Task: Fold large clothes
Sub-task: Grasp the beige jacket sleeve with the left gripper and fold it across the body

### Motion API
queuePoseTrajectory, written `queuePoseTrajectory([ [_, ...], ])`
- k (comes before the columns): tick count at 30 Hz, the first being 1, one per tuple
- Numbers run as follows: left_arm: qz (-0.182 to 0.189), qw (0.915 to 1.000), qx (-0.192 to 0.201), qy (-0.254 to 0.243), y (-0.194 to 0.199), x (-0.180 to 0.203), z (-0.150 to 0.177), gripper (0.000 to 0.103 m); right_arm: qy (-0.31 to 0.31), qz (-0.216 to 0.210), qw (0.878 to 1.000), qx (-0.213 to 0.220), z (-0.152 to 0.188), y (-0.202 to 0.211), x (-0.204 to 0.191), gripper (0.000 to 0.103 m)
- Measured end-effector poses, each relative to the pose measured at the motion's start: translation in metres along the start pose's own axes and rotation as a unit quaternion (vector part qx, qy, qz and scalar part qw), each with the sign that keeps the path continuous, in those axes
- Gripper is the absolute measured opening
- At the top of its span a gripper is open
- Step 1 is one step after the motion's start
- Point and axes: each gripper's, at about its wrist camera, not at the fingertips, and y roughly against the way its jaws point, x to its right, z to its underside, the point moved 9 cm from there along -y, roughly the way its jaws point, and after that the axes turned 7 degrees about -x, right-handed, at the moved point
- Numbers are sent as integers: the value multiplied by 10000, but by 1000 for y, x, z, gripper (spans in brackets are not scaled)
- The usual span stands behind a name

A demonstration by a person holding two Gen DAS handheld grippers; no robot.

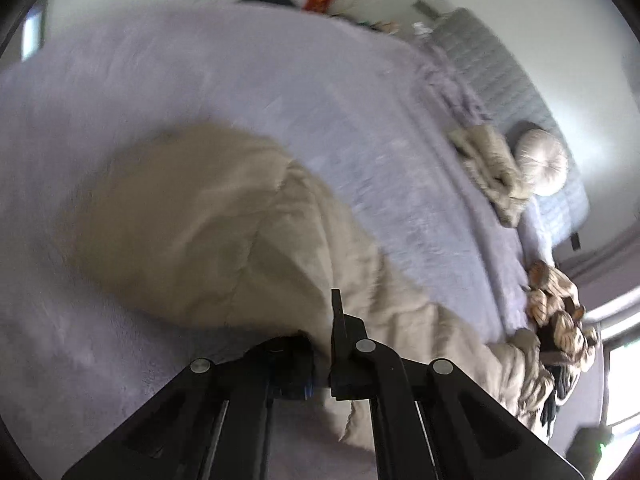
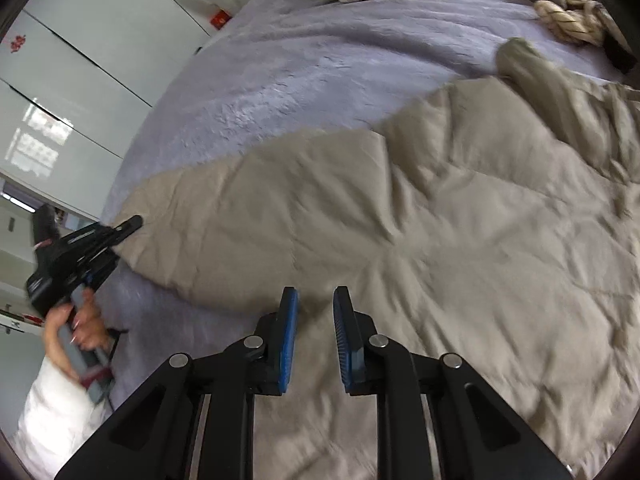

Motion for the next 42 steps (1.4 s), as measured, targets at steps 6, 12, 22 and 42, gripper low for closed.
queuePoseTrajectory([
  [6,433,9952,246,-843,39,67,-8,6,-273,-105,9993,-248,-8,-60,-5,20],
  [12,784,9758,223,-2027,50,174,30,6,-471,-268,9982,-246,-11,-74,5,20],
  [22,829,9133,-344,-3974,9,330,188,6,-1354,-436,9887,471,43,60,105,20],
  [42,-619,8566,-418,-5106,-23,323,311,100,-2008,615,9746,774,96,145,232,74],
])
